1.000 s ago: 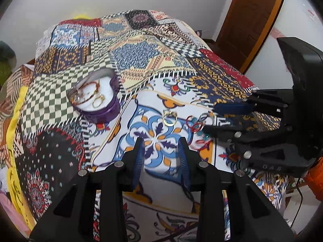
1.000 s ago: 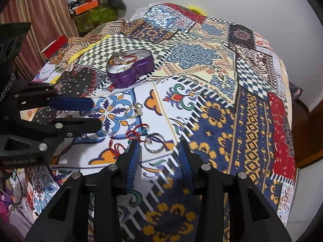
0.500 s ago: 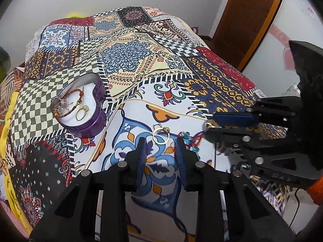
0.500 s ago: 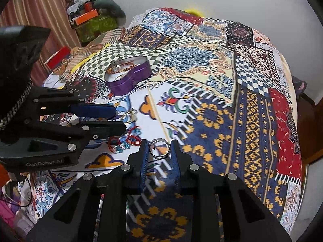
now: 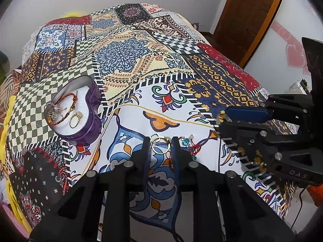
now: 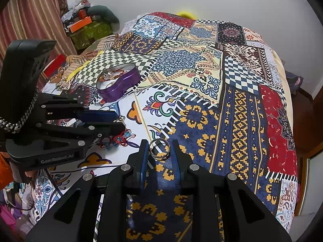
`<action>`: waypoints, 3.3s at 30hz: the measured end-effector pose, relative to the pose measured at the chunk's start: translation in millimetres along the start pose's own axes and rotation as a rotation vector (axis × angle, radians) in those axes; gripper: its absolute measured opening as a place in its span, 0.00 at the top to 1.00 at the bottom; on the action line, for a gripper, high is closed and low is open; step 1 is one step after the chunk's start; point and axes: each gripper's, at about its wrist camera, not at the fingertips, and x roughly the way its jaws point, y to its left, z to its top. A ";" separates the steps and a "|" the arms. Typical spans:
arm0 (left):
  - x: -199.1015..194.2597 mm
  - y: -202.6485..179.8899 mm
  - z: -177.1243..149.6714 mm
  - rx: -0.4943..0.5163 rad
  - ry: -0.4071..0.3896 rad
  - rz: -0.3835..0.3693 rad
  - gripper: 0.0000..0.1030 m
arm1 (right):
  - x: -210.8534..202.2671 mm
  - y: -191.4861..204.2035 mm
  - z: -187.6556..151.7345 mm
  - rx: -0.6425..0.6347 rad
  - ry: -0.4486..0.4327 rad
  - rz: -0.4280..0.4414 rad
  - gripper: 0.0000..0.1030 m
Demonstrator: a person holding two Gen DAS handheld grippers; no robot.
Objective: Organize jewelry
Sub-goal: 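Carry both rings to the purple heart box and lower them inside, then open both tools over the box to release the rings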
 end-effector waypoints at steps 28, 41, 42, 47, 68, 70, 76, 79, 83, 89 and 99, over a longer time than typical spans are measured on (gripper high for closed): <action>-93.7 26.1 -0.4 -0.041 -0.222 0.104 0.83 | -31.1 42.2 52.1 -0.059 -0.139 0.034 0.81; -110.7 71.1 -7.7 -0.100 -0.274 0.174 0.83 | -6.3 74.7 82.6 -0.115 -0.151 0.078 0.81; -108.7 74.9 -7.9 -0.107 -0.271 0.175 0.83 | -3.5 76.0 84.7 -0.117 -0.151 0.081 0.81; -91.9 92.0 -8.9 -0.148 -0.247 0.173 0.83 | 16.4 79.2 98.6 -0.117 -0.126 0.097 0.81; -28.7 126.5 12.5 -0.208 -0.160 0.142 0.83 | 92.3 60.7 135.2 -0.041 0.086 0.177 0.81; -26.1 126.7 13.6 -0.207 -0.155 0.140 0.83 | 96.3 60.8 135.9 -0.047 0.098 0.169 0.81; -18.7 130.8 15.2 -0.218 -0.142 0.128 0.83 | 105.1 56.8 139.2 -0.031 0.117 0.161 0.81; -17.8 131.4 15.5 -0.219 -0.140 0.125 0.83 | 108.2 56.0 139.2 -0.026 0.123 0.155 0.81; -20.6 127.4 15.1 -0.205 -0.148 0.140 0.83 | 110.3 56.6 138.4 -0.028 0.126 0.143 0.81; -25.3 119.5 11.7 -0.196 -0.148 0.146 0.82 | 103.5 58.4 138.6 -0.026 0.135 0.147 0.80; -55.1 109.8 12.6 -0.207 -0.201 0.179 0.77 | 57.0 61.0 131.8 -0.056 0.045 0.115 0.72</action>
